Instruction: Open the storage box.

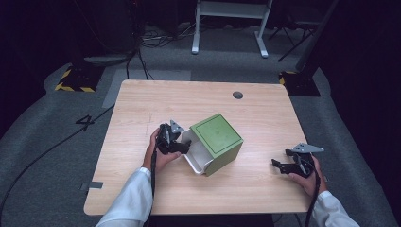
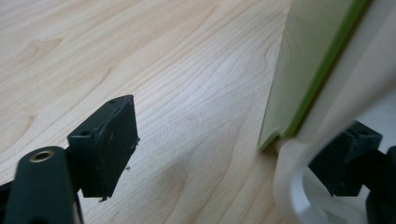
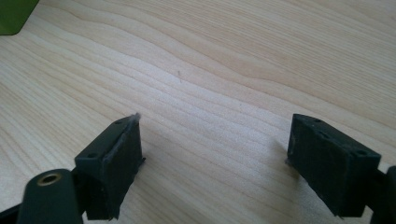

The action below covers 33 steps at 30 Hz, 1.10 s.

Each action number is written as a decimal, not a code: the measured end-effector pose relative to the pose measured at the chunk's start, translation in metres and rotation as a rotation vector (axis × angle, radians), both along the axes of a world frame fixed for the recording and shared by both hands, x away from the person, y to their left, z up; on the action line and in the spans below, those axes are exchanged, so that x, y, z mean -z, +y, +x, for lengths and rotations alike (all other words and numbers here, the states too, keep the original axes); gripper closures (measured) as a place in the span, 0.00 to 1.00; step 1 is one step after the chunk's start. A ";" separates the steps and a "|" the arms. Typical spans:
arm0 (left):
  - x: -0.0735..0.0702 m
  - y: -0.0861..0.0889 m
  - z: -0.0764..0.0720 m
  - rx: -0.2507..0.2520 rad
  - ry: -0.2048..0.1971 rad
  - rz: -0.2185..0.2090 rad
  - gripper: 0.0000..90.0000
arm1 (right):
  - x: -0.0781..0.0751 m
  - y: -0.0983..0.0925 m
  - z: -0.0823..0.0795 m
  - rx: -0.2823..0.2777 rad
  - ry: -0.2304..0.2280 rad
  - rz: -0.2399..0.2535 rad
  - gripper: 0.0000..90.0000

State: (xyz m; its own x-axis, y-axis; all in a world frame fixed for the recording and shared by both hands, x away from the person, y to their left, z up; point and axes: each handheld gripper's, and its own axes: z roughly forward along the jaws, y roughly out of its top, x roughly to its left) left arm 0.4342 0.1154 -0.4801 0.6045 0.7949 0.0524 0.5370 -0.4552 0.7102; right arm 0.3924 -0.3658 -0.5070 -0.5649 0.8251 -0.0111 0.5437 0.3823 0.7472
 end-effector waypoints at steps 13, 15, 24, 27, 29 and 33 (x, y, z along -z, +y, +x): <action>0.003 0.016 -0.001 0.030 0.042 -0.009 0.17 | 0.000 0.000 0.000 0.000 0.000 0.000 0.20; 0.004 0.019 -0.002 0.035 0.049 -0.009 0.17 | 0.000 0.000 0.000 0.000 0.000 0.000 0.20; 0.004 0.028 -0.006 0.037 0.075 0.005 0.18 | 0.000 0.000 0.000 0.000 0.000 0.000 0.20; 0.004 0.029 -0.011 0.040 0.041 0.033 0.18 | 0.000 0.000 0.000 0.000 0.000 0.000 0.20; 0.004 0.029 -0.014 0.044 0.031 0.045 0.19 | 0.000 0.000 0.000 0.000 0.000 0.000 0.20; 0.002 0.032 -0.018 0.050 0.022 0.059 0.20 | 0.000 0.000 0.000 0.000 0.000 0.000 0.20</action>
